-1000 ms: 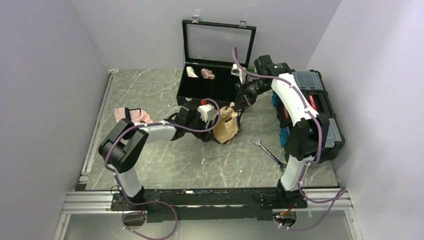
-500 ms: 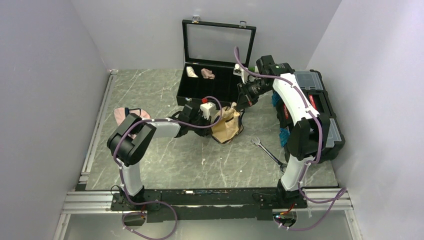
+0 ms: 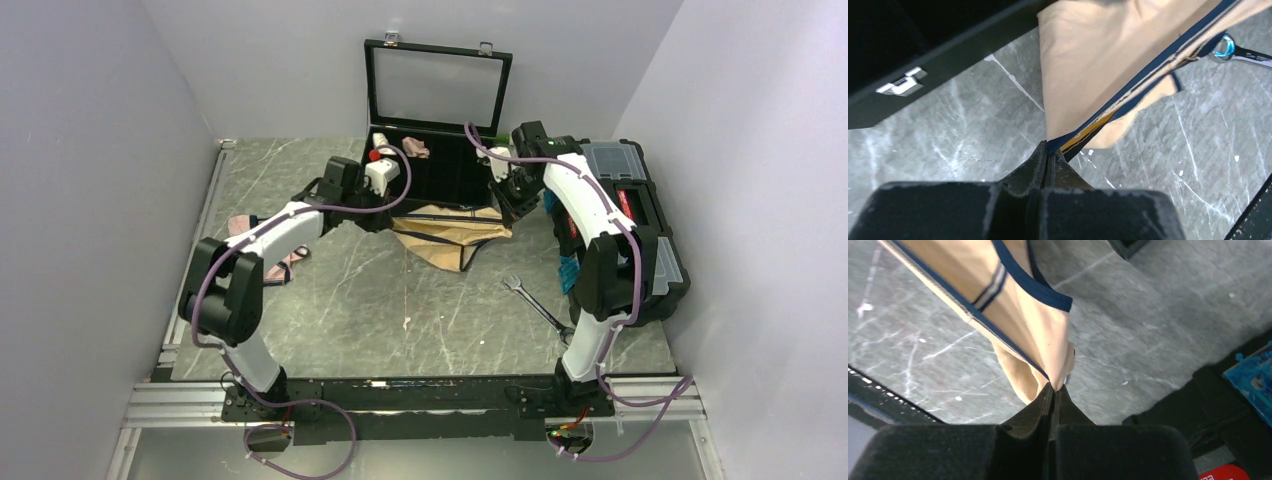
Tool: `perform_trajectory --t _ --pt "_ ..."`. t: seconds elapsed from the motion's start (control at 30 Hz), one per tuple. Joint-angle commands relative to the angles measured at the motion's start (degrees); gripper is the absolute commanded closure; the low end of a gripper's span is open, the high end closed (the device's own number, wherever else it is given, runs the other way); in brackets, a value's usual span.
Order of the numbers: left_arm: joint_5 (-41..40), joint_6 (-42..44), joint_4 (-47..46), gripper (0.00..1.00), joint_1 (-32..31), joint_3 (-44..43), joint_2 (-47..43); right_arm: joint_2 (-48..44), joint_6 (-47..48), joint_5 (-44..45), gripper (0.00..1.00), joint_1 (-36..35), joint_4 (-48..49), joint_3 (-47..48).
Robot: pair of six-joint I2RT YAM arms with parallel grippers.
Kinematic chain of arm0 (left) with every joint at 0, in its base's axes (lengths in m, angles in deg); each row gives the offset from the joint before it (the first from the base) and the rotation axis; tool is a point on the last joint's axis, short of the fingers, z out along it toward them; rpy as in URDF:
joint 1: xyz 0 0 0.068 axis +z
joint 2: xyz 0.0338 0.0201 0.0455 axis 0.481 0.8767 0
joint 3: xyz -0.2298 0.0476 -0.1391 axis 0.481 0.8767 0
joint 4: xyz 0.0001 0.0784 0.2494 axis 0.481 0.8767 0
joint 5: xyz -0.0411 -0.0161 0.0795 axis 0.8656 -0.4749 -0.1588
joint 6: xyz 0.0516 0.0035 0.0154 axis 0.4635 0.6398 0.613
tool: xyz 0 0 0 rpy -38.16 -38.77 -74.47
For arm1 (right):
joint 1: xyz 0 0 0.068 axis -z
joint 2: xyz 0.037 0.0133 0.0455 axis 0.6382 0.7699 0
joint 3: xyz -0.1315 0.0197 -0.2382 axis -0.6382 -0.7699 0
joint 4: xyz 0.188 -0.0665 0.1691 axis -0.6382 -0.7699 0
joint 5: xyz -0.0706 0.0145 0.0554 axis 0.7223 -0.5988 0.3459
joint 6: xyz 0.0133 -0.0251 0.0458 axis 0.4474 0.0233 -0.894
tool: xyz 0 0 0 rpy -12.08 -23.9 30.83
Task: Roll the underwear
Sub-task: Flatten out the underwear at the center of the board.
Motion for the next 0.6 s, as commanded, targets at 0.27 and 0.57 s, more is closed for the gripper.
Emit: perform_trajectory --t 0.27,0.57 --pt "6.3 6.0 15.9 1.00 2.0 -10.2 -5.7 -4.7 -4.0 7.8 1.00 -2.3 7.2 -1.8" --pt "10.4 8.8 20.3 1.00 2.0 -12.3 -6.1 -0.3 -7.2 -8.2 0.51 -1.4 4.6 1.8"
